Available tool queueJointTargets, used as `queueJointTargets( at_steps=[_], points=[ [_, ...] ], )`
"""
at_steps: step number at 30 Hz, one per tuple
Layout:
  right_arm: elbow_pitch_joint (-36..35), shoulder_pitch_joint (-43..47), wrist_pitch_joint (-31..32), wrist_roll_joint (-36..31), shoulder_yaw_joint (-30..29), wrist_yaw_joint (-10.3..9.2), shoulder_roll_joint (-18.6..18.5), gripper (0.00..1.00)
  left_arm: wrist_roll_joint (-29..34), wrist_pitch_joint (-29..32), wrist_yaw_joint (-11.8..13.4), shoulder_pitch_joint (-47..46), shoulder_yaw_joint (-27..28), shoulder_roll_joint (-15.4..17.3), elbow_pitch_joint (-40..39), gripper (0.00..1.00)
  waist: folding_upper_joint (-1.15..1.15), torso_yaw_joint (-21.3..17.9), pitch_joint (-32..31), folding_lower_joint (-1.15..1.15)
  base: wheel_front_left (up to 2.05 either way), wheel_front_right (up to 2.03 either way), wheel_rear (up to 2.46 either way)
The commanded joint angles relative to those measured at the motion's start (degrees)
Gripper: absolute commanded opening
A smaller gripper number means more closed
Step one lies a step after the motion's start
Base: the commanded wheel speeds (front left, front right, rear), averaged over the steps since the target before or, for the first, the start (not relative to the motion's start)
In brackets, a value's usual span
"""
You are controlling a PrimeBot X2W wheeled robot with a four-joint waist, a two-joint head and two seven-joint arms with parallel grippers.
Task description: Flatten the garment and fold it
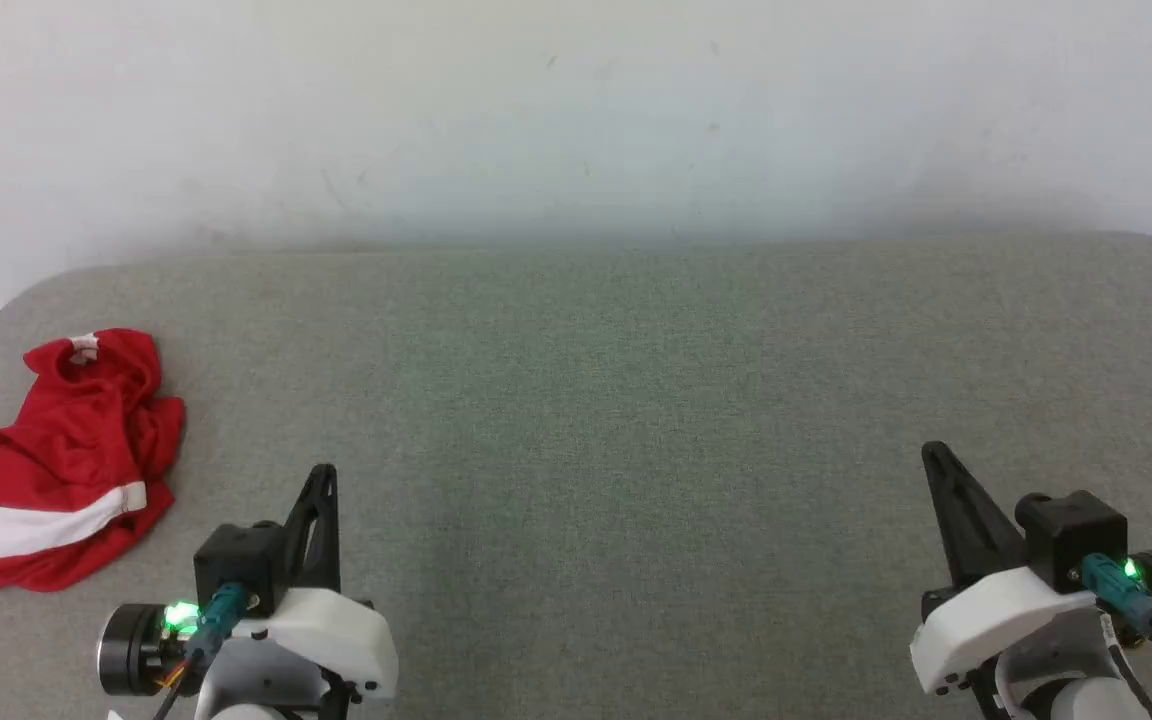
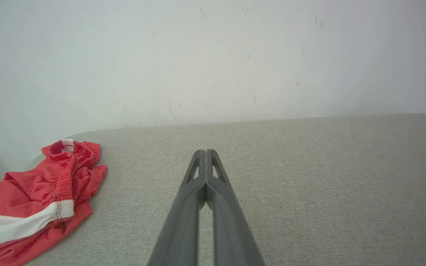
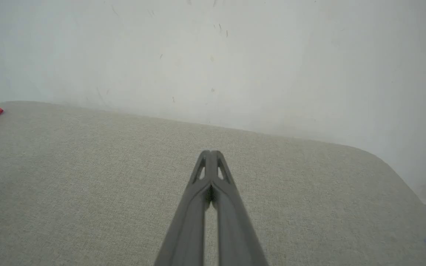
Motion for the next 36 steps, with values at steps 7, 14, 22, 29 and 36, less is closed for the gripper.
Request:
queueJointTargets(
  at_steps=[7,14,22,29,36],
  points=[
    [-0.3,-0.8,0.0,-0.4,0.0,-0.12,0.2,0.00,0.4,0.0,0.0,-0.7,0.2,-0.1,-0.3,0.00,0.00,0.0,0.0,0.00,0.00,0.00,0.00],
    [-0.3,-0.8,0.0,-0.4,0.0,-0.12,0.2,0.00,0.4,0.0,0.0,-0.7,0.2,-0.1,-0.3,0.00,0.00,0.0,0.0,0.00,0.00,0.00,0.00],
    [-0.3,-0.8,0.0,-0.4,0.0,-0.12,0.2,0.00,0.4,0.0,0.0,-0.7,0.2,-0.1,-0.3,0.00,0.00,0.0,0.0,0.00,0.00,0.00,0.00],
    [-0.3,-0.8,0.0,-0.4,0.0,-0.12,0.2,0.00,0.4,0.0,0.0,-0.7,0.2,-0.1,-0.3,0.00,0.00,0.0,0.0,0.00,0.00,0.00,0.00],
    [0.1,0.1,0.0,0.0,0.0,0.00,-0.1,1.00,0.0,0.0,0.0,0.0,-0.1,0.0,0.1,1.00,0.00,0.0,0.0,0.00,0.00,0.00,0.00]
  ],
)
